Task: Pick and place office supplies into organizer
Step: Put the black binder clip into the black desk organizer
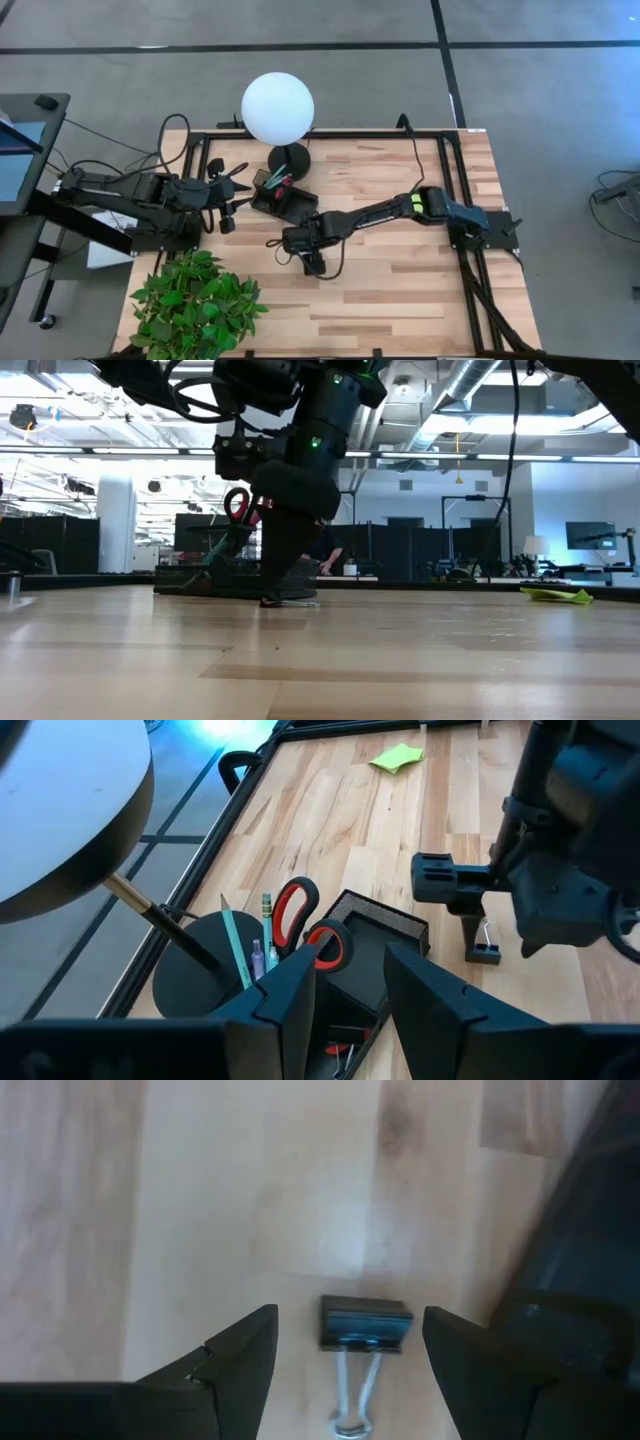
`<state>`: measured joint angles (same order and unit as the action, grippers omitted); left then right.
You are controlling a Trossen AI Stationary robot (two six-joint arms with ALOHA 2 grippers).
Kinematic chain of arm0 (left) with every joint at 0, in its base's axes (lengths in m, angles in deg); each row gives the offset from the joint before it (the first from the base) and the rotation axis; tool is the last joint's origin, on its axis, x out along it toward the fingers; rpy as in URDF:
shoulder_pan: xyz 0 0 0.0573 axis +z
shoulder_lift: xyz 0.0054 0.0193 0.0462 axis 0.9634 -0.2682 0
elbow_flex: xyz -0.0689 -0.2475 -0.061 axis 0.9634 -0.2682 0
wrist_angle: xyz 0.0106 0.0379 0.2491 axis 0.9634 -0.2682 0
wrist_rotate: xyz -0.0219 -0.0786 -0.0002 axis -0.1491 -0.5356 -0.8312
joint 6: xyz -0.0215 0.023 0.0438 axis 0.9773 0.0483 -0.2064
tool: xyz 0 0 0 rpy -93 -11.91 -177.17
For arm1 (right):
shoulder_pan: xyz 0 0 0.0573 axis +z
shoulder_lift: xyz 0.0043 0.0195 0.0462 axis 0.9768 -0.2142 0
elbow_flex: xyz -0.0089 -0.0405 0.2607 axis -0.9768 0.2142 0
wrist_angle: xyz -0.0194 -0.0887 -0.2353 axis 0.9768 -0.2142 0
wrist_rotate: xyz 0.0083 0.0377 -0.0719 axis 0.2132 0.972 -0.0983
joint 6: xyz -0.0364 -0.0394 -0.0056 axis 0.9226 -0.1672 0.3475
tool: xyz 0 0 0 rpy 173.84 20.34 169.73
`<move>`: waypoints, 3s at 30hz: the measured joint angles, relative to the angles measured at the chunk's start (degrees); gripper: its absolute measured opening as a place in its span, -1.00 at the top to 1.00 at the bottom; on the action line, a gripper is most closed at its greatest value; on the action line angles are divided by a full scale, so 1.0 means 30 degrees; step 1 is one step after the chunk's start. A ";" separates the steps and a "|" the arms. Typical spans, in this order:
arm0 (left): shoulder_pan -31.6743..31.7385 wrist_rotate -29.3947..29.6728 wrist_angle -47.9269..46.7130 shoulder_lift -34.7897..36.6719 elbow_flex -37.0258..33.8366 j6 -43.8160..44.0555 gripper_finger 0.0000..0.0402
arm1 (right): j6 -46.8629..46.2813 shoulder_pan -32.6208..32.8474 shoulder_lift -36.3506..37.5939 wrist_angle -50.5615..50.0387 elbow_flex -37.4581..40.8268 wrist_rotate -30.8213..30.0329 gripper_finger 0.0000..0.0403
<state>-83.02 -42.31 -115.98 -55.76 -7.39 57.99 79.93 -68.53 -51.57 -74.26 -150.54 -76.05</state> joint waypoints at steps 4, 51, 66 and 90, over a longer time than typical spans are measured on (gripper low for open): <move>-0.0003 0.0000 0.0000 0.0002 0.0000 0.0000 0.41 | 0.0022 -0.0292 -0.0007 -0.0040 0.0000 0.0121 -0.21; 0.0000 -0.0007 0.0000 -0.0001 0.0015 -0.0015 0.41 | -0.0925 -0.0740 -0.1056 0.0516 -0.0051 0.1353 0.25; 0.0000 -0.0007 0.0000 -0.0001 0.0015 -0.0015 0.41 | -0.2725 -0.0874 -0.0822 0.7083 0.0109 -0.0237 0.32; -0.0007 -0.0004 0.0000 0.0003 0.0015 -0.0015 0.41 | -0.1009 -0.3673 -0.0336 1.4813 0.0029 -0.2558 0.24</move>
<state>-83.04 -42.32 -115.98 -55.75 -7.34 57.94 76.90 -79.55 -52.57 -29.83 -150.45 -83.73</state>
